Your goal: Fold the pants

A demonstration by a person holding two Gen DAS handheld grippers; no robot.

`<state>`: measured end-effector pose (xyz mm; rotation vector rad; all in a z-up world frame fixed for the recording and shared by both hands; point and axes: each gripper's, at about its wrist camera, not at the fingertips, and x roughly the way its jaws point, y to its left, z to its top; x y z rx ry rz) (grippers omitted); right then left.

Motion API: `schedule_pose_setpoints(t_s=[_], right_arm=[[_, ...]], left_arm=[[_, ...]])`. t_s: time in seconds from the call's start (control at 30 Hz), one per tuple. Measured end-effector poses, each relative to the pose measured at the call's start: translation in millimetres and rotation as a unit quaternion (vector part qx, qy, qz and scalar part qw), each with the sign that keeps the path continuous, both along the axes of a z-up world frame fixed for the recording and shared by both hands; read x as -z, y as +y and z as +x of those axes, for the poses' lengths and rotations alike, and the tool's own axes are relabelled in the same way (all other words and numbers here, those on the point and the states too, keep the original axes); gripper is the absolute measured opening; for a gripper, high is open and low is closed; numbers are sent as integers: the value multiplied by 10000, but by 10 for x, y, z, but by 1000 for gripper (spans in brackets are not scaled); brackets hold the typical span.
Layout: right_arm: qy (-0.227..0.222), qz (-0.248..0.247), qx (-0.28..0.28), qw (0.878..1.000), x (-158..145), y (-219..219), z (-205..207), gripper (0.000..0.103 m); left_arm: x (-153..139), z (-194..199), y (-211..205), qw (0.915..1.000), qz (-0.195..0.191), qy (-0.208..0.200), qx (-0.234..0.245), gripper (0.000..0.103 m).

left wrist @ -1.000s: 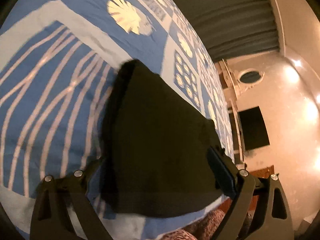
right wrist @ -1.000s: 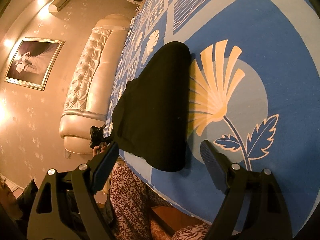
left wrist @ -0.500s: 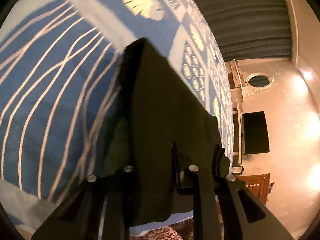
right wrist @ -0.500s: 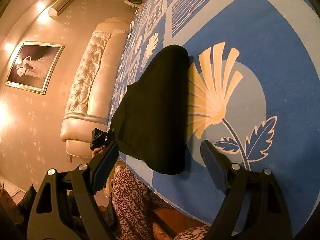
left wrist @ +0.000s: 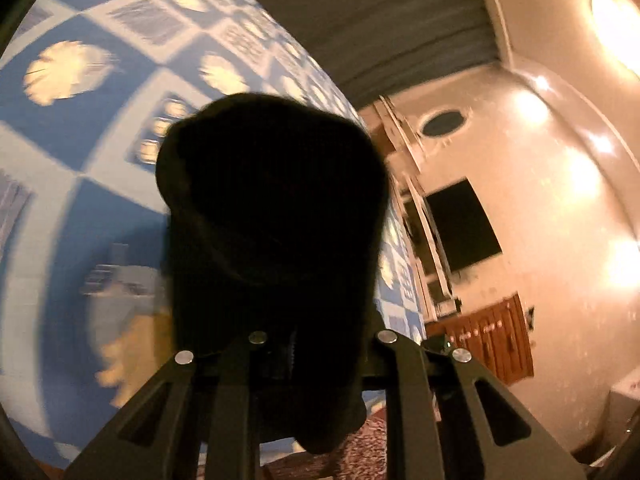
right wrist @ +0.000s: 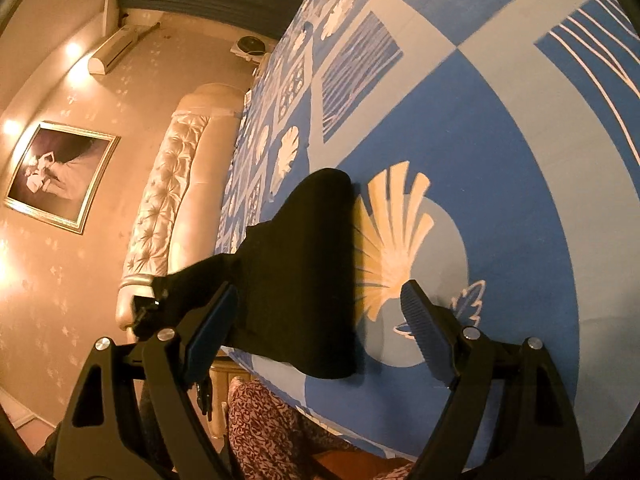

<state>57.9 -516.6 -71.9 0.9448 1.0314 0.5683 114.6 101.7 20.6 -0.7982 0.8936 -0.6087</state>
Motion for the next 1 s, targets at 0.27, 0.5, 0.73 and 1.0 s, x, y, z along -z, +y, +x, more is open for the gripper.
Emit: schedule_pose_setpoints(t_s=[0.27,0.5,0.73,1.0], right_arm=[[-152,201,-27,9997,-112,116,45,84],[-108,266,-46,9996,-110,165,61,84],[-215,334,-6,9992,-189,215,90,84],[-422,297,-130,9986,-389,403,106,84]], left_arm=[[130,194,-1383,9948,587,3,830,19],[687,294,-2172,9859,1193,526,1045,20],[664,283,-2579,9819,1484,398,1110,52],[296,71,-2599,9833,1349,-204,1201,59]])
